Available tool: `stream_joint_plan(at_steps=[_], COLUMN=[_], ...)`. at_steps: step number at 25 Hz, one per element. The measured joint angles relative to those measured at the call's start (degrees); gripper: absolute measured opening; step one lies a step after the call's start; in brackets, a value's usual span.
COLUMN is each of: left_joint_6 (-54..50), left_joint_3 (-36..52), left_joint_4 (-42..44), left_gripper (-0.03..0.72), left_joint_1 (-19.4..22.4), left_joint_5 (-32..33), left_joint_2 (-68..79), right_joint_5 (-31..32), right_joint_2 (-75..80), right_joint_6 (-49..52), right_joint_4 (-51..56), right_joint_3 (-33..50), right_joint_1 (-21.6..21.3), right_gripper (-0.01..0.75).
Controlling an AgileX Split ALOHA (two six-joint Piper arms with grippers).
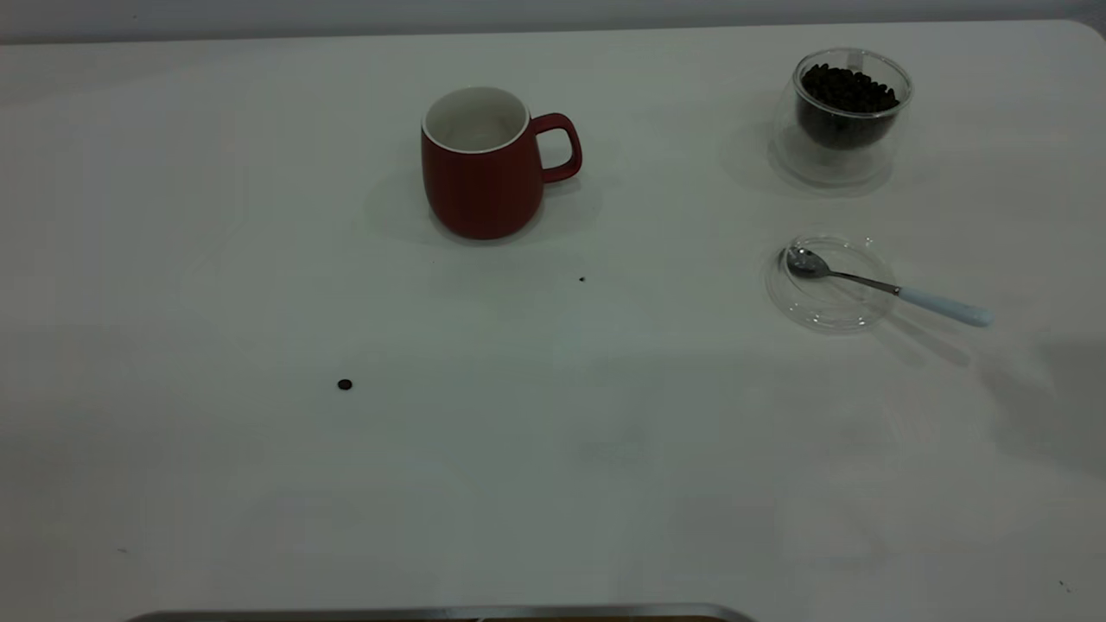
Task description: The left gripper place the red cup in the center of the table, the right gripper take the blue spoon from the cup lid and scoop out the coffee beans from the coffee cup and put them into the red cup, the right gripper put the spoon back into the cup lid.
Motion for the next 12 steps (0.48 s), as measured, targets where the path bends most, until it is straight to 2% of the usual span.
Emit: stream_joint_plan(at_steps=[6,9,12], left_joint_6=[0.0,0.0,0.0], left_joint_3=[0.0,0.0,0.0], left_joint_4=[0.0,0.0,0.0], left_gripper=[0.587,0.587,0.587], left_joint_1=[0.0,0.0,0.0], left_joint_5=[0.0,0.0,0.0], left_joint_2=[0.0,0.0,0.0], right_joint_5=[11.04,13.57,14.68], right_joint_2=[-21.76,-29.83,-37.15], right_joint_6=[14.59,20.39,21.88], right_joint_4=[-19.75,-27.12,-30.77], right_joint_3=[0.11,0.37,0.6], right_joint_1=[0.0,0.0,0.0], right_gripper=[0.55,0.55,0.55])
